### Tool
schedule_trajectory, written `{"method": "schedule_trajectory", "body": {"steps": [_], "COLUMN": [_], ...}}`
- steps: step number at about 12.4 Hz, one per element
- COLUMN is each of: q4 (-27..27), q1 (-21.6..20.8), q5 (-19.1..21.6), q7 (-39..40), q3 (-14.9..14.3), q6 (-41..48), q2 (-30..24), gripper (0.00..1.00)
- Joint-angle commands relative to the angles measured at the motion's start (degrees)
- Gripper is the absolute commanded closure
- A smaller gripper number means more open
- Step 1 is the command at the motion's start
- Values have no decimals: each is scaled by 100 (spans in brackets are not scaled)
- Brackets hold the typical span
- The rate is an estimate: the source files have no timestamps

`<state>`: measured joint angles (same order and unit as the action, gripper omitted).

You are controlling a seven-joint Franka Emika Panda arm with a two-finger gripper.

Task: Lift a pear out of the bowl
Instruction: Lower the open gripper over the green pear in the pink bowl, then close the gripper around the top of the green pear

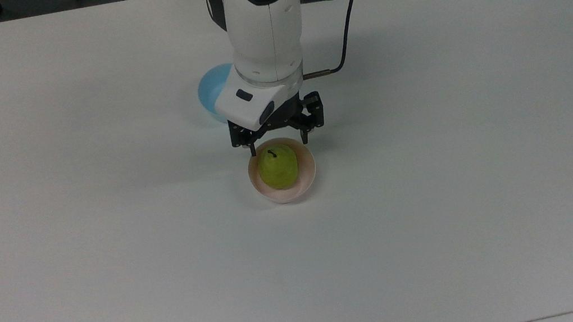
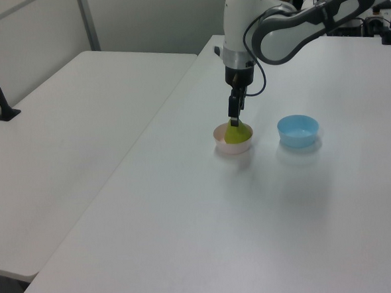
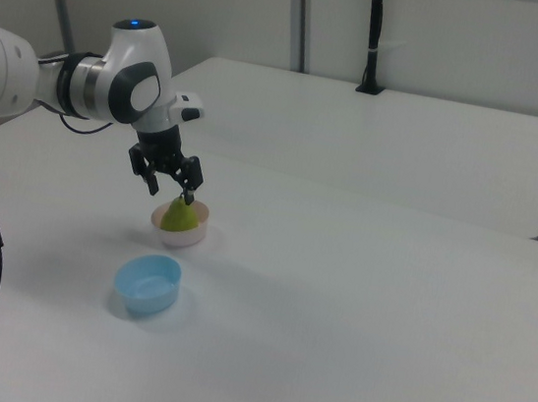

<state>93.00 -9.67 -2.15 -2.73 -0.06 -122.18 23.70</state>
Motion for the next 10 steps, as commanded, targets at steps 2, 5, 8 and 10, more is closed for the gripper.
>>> {"method": "schedule_trajectory", "body": {"steps": [2,5,8,10], "q4": [-1,-1,8,8], "q1": [-52,-70,-70,-78], "q5": [-57,-162,-172,-189], "q7": [-105,-105,-105,-96], "q3": [-64,-73,-73,-64], "q6": [-385,-473,-614,-623], "q2": [292,434,504,495], "gripper": [17,27,42,65]}}
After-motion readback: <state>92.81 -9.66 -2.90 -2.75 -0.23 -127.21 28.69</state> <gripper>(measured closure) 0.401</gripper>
